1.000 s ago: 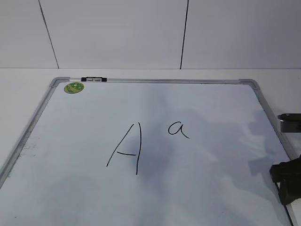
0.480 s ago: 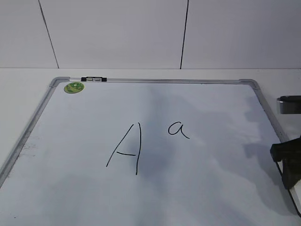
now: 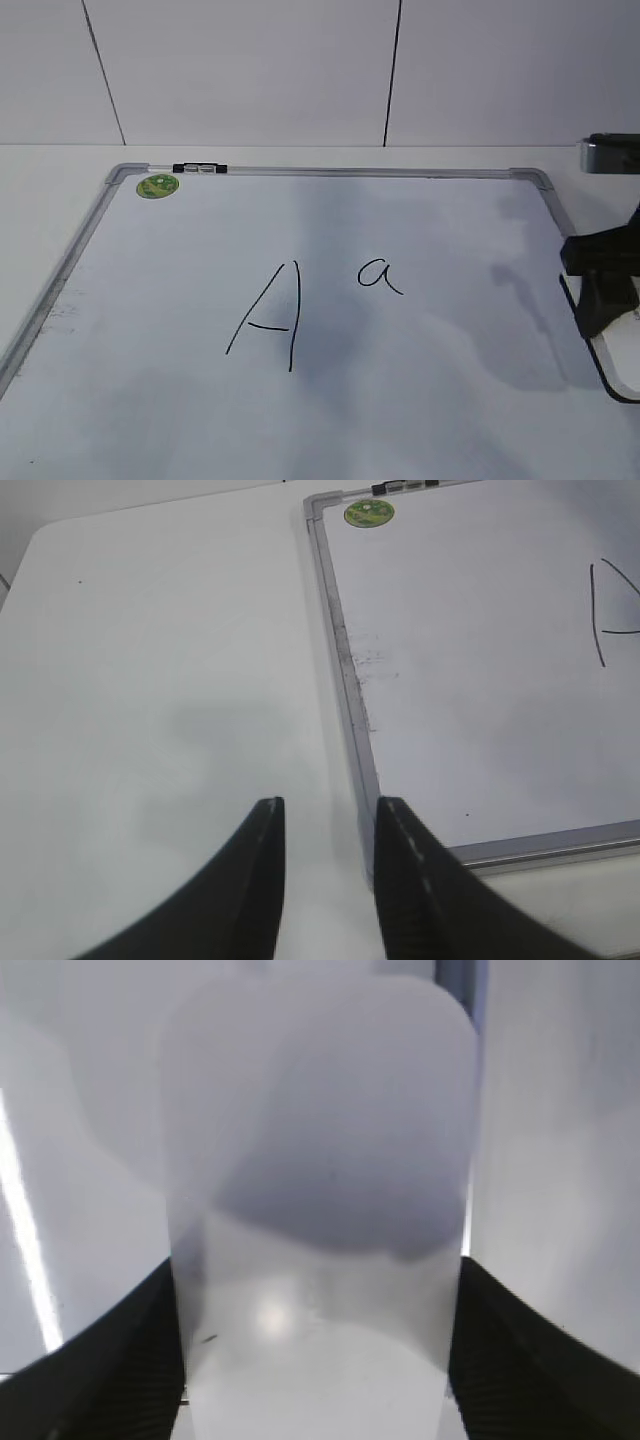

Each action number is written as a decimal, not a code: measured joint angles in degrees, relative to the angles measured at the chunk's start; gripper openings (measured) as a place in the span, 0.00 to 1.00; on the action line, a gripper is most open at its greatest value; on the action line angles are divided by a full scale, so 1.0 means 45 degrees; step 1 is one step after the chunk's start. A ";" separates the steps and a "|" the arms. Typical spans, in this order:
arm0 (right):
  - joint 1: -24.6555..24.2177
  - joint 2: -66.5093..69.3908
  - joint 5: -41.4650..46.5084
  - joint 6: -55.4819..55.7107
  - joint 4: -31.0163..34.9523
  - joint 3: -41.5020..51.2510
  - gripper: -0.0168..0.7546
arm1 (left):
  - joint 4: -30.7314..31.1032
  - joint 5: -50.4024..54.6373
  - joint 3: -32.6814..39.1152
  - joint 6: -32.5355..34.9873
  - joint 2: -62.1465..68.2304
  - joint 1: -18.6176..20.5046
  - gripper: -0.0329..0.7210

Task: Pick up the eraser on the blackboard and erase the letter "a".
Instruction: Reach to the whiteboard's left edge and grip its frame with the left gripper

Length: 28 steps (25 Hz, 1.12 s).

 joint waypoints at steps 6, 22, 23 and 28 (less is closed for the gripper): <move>0.0741 0.0031 0.0482 -0.0192 0.0096 -0.0832 0.75 | 0.0000 0.0000 0.0000 0.0000 0.0000 0.0000 0.36; 0.2696 0.1129 0.0815 -0.0500 0.0096 -0.2226 0.75 | 0.0000 0.0000 0.0000 0.0000 0.0000 0.0000 0.36; 0.2767 0.1129 0.0815 -0.0500 0.0096 -0.2226 0.75 | 0.0000 0.0000 0.0000 0.0000 0.0000 0.0000 0.36; 0.2909 0.1129 0.0815 -0.0506 -0.0020 -0.2226 0.75 | 0.0000 0.0000 0.0000 0.0000 0.0000 0.0000 0.36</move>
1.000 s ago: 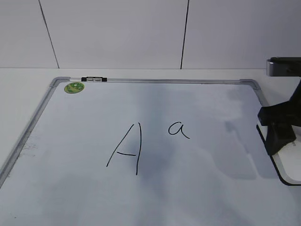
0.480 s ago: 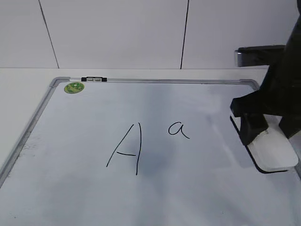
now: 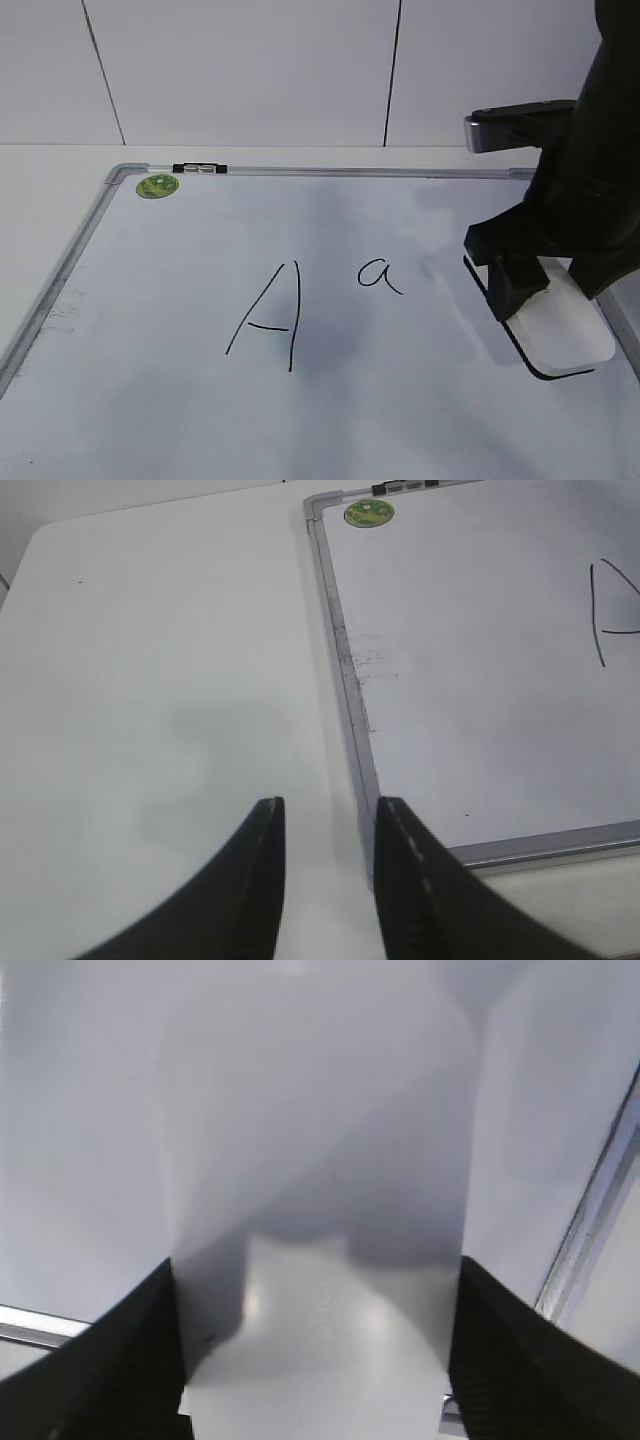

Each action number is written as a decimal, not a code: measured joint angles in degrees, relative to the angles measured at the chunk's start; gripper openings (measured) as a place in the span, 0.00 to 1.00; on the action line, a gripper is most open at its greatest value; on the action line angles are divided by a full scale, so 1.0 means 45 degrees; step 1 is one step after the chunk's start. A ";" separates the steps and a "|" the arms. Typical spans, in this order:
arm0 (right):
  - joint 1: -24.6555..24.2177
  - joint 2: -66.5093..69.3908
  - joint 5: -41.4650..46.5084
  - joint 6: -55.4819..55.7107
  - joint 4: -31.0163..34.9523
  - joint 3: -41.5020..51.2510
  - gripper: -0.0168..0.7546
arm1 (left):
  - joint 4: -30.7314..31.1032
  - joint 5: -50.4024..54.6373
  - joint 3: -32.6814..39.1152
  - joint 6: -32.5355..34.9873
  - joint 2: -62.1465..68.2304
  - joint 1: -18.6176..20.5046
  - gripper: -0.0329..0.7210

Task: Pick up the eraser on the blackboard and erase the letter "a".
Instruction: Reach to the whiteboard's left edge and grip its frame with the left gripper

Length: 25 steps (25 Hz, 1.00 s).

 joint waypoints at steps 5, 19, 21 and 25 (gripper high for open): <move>0.0021 0.0000 0.0020 -0.0022 -0.0094 0.0000 0.75 | 0.0000 0.0000 0.0000 0.0000 0.0215 0.0000 0.36; 0.0021 0.0000 0.0020 -0.0022 -0.0198 0.0000 0.75 | 0.0000 -0.2407 -0.1798 0.0000 0.6282 0.0000 0.36; 0.0021 0.0000 0.0020 -0.0022 -0.0254 0.0000 0.75 | 0.0000 -0.2461 -0.2281 0.0000 0.7482 0.0000 0.36; 0.0021 0.0000 0.0020 -0.0022 -0.0254 0.0000 0.75 | -0.0189 -0.2461 -0.3229 0.0000 1.0010 0.0000 0.36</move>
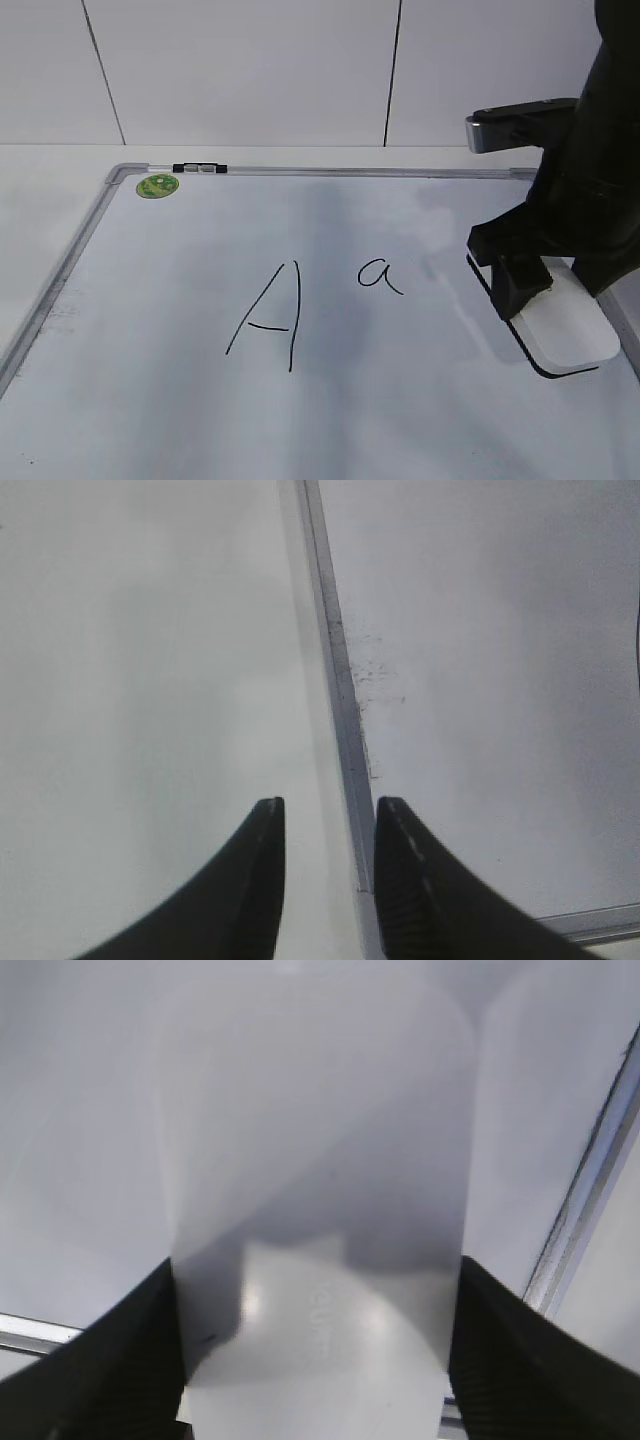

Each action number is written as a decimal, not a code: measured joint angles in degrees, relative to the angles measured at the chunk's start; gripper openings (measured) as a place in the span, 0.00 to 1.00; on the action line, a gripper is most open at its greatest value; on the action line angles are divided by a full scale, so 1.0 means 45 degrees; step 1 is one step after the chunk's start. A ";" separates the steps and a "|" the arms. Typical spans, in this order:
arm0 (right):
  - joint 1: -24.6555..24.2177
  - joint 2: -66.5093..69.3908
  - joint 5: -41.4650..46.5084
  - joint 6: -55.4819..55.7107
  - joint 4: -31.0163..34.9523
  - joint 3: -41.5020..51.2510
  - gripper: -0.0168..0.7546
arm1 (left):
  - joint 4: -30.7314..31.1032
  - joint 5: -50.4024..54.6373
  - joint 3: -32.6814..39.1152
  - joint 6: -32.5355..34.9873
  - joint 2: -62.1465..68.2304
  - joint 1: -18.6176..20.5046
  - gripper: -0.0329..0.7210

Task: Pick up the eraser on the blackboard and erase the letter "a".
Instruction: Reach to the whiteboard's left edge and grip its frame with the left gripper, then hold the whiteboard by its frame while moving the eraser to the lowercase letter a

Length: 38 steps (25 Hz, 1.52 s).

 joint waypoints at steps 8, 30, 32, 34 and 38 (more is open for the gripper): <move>0.0000 0.0000 0.0000 0.0000 -0.0026 0.0000 0.75 | -0.0582 0.0088 -0.2324 0.0000 0.5143 0.0000 0.36; 0.0000 0.0000 0.0000 0.0000 -0.0002 0.0000 0.75 | -0.0919 -0.1000 -0.4422 0.0000 1.2590 0.0000 0.36; 0.0000 0.0000 0.0000 0.0000 -0.0002 0.0000 0.75 | -0.0919 -0.0919 -0.4719 0.0000 1.2871 0.0010 0.36; 0.0000 0.0000 0.0000 0.0000 -0.0002 0.0000 0.75 | -0.0919 -0.0829 -0.5171 0.0000 1.3025 0.0031 0.36; 0.0000 0.0000 0.0000 0.0000 0.0026 0.0000 0.75 | -0.0919 -0.0364 -0.6131 -0.0100 1.3331 0.0264 0.36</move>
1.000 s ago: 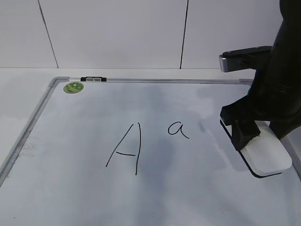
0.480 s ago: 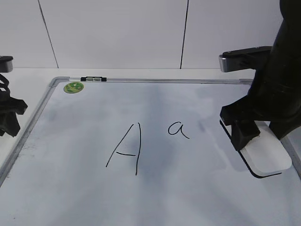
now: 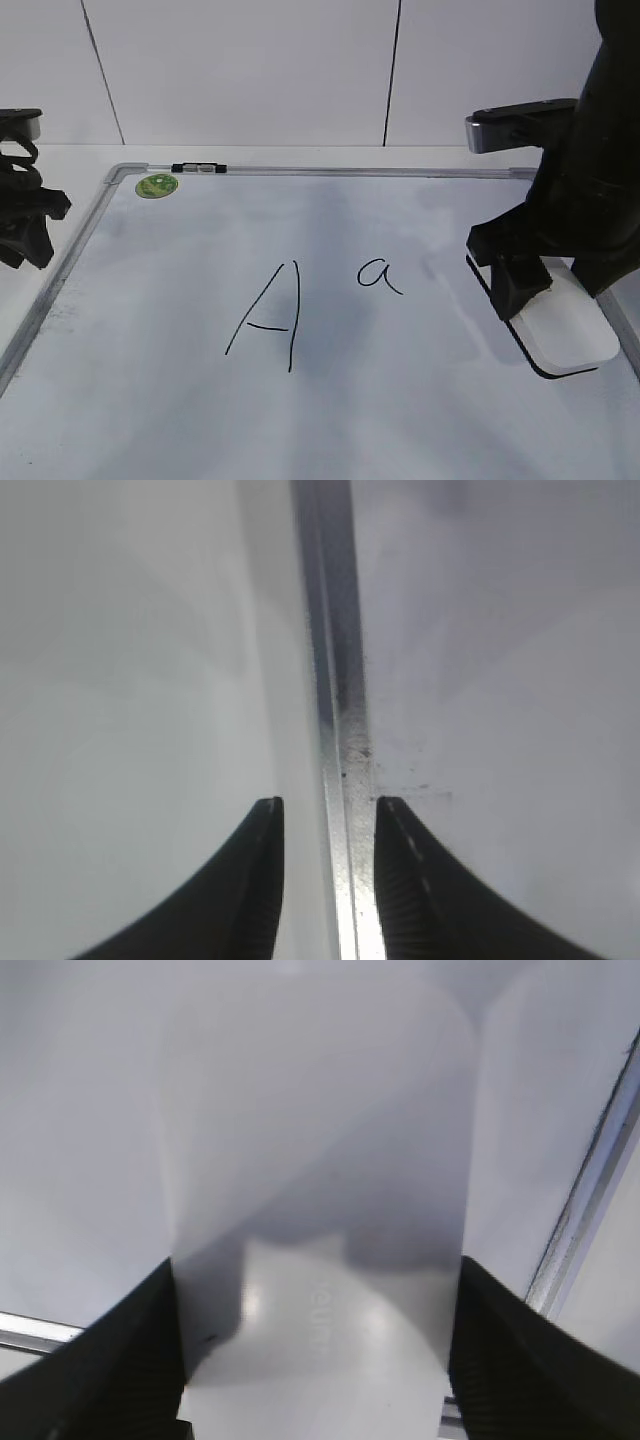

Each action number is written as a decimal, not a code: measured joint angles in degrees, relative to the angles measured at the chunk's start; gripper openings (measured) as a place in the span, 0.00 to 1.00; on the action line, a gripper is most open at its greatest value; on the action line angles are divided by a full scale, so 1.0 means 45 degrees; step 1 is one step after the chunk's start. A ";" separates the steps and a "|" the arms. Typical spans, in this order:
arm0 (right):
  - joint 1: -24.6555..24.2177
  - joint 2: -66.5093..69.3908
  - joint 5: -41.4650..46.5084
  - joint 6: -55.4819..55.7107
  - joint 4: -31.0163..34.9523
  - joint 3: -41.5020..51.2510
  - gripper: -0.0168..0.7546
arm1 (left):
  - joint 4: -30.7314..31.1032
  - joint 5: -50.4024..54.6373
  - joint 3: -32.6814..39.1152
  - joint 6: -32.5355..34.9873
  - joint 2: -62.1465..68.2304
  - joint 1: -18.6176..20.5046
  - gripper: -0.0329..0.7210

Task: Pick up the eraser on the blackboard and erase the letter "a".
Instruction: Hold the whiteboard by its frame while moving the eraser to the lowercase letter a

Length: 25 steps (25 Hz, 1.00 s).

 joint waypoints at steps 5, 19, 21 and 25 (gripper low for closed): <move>0.0000 0.0000 0.0000 0.0000 0.0000 0.0000 0.75 | -0.0125 0.1018 -0.1097 -0.0083 0.0765 0.0446 0.35; 0.0000 0.0000 0.0000 -0.0079 0.0021 0.0000 0.75 | -0.0656 0.1876 -0.1743 -0.0103 0.1821 0.0494 0.35; 0.0000 0.0000 0.0000 -0.0081 0.0021 0.0000 0.75 | -0.0656 0.1876 -0.1743 -0.0103 0.1829 0.0494 0.35; 0.0000 0.0000 0.0000 -0.0098 0.0021 0.0000 0.75 | -0.0656 0.1852 -0.1743 -0.0103 0.2033 0.0494 0.35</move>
